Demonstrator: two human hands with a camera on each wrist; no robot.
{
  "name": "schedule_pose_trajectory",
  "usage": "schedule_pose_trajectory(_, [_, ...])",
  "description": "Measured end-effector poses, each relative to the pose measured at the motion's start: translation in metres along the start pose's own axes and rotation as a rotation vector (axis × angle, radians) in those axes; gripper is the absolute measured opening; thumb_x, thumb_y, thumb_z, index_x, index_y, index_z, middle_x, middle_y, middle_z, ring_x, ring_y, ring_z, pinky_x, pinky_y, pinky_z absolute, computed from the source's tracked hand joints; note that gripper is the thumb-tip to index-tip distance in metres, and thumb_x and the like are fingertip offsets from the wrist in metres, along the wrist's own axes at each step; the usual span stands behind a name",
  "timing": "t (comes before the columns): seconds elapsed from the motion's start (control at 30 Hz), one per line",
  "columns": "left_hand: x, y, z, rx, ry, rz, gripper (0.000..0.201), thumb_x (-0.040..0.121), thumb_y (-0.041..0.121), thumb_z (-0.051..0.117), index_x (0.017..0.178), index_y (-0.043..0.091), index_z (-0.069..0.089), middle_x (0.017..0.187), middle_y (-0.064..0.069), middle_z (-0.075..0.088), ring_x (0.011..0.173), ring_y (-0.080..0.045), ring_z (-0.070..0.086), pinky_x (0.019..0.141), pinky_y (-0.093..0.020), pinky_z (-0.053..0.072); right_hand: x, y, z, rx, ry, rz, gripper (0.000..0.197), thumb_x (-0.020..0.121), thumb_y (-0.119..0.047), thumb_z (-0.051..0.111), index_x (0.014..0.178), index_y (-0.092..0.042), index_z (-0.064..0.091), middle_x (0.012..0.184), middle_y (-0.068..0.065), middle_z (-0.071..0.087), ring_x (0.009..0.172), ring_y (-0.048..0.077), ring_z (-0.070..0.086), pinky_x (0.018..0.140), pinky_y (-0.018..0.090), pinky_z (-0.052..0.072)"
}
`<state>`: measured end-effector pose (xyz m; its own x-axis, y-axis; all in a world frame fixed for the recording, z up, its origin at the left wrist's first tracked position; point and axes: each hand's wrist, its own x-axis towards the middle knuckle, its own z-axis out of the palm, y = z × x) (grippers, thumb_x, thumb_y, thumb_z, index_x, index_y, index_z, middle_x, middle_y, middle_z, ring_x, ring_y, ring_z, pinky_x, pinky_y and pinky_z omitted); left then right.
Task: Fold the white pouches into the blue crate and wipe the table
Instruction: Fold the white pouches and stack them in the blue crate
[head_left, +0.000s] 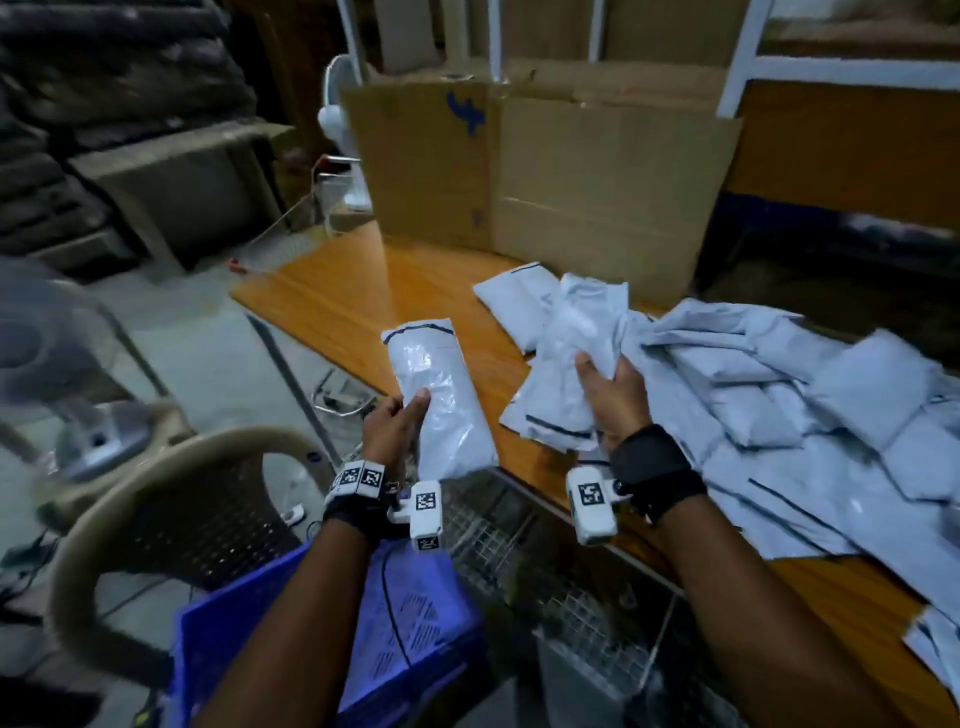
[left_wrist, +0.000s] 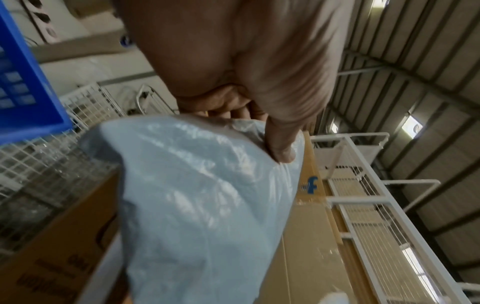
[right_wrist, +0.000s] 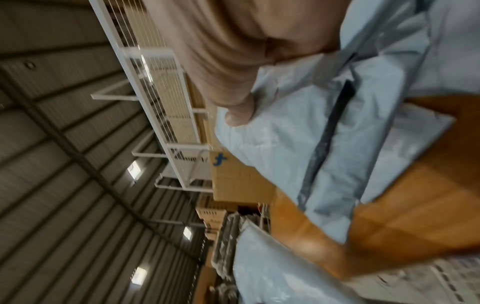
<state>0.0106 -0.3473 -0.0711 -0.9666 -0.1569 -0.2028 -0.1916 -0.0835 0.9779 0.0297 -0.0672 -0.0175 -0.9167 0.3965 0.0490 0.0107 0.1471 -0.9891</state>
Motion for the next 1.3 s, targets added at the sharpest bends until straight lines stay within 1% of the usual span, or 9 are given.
schedule_pose_trajectory(0.17, [-0.017,-0.017,-0.086,-0.043,0.145,-0.038,0.043,0.077,0.040,0.080,0.107,0.010,0.073,0.108,-0.015,0.074,0.101,-0.033,0.069,0.091,-0.053,0.056,-0.029,0.018,0.084,-0.102,-0.287,0.059,0.034,0.093,-0.045,0.058,0.108,-0.016,0.066,0.110,0.014,0.068,0.098,0.031,0.062,0.087,0.048,0.053])
schedule_pose_trajectory(0.3, [-0.038,-0.048,-0.157,-0.025,0.221,-0.141,0.017,0.092,0.023,0.069,0.102,0.008,0.069,0.102,-0.015,0.071,0.085,-0.026,0.065,0.073,-0.036,0.057,-0.050,0.067,0.155,-0.168,-0.475,0.129,0.063,0.080,-0.061,0.064,0.126,-0.018,0.061,0.124,-0.001,0.065,0.111,0.023,0.062,0.094,0.044,0.051])
schedule_pose_trajectory(0.47, [-0.053,-0.126,-0.268,0.102,0.279,-0.336,0.036,0.081,0.033,0.077,0.100,0.004,0.073,0.107,-0.022,0.072,0.099,-0.040,0.067,0.093,-0.059,0.052,-0.097,0.124,0.238,-0.261,-0.699,0.239,0.025,0.088,-0.024,0.071,0.106,-0.007,0.069,0.100,0.005,0.072,0.090,0.022,0.068,0.073,0.029,0.056])
schedule_pose_trajectory(0.57, [-0.063,-0.161,-0.314,0.215,0.310,-0.516,0.047,0.065,0.053,0.079,0.077,0.007,0.074,0.078,-0.014,0.073,0.077,-0.033,0.068,0.075,-0.042,0.054,-0.127,0.165,0.287,-0.347,-0.768,0.394,0.031,0.088,-0.022,0.071,0.111,-0.002,0.068,0.109,0.012,0.070,0.093,0.026,0.066,0.081,0.040,0.055])
schedule_pose_trajectory(0.63, [-0.067,-0.170,-0.330,0.391,0.321,-0.619,0.050,0.085,0.051,0.069,0.059,0.010,0.058,0.060,-0.008,0.060,0.062,-0.025,0.055,0.059,-0.031,0.041,-0.143,0.183,0.316,-0.489,-0.861,0.494,0.045,0.094,-0.024,0.065,0.126,0.006,0.058,0.121,0.017,0.063,0.104,0.028,0.062,0.088,0.038,0.050])
schedule_pose_trajectory(0.8, [-0.053,-0.242,-0.374,0.499,0.251,-0.835,0.045,0.088,0.042,0.069,0.111,0.004,0.067,0.127,-0.022,0.064,0.118,-0.035,0.061,0.100,-0.039,0.050,-0.171,0.232,0.365,-0.777,-0.982,0.499,0.039,0.100,-0.019,0.050,0.134,0.002,0.051,0.136,0.019,0.055,0.123,0.032,0.055,0.080,0.026,0.045])
schedule_pose_trajectory(0.9, [-0.049,-0.262,-0.379,0.727,0.070,-0.923,0.052,0.104,0.043,0.042,0.115,-0.003,0.064,0.128,-0.023,0.062,0.119,-0.036,0.059,0.085,-0.032,0.045,-0.185,0.259,0.383,-0.970,-1.200,0.406,0.036,0.106,-0.010,0.030,0.136,0.001,0.048,0.140,0.019,0.052,0.125,0.033,0.053,0.089,0.033,0.042])
schedule_pose_trajectory(1.03, [-0.037,-0.308,-0.387,0.783,-0.060,-0.976,0.052,0.105,0.043,0.040,0.095,-0.003,0.062,0.121,-0.031,0.062,0.100,-0.041,0.064,0.063,-0.029,0.037,-0.190,0.301,0.404,-1.166,-1.402,0.195,0.039,0.104,-0.010,0.036,0.143,-0.005,0.039,0.138,0.015,0.052,0.123,0.032,0.054,0.075,0.030,0.036])
schedule_pose_trajectory(1.3, [0.004,-0.359,-0.399,0.843,-0.017,-0.982,0.055,0.105,0.042,0.035,0.125,-0.003,0.060,0.132,-0.024,0.059,0.120,-0.036,0.058,0.097,-0.034,0.045,-0.200,0.367,0.439,-1.215,-1.379,0.304,0.039,0.105,-0.017,0.036,0.142,-0.005,0.040,0.139,0.016,0.053,0.123,0.034,0.053,0.093,0.035,0.042])
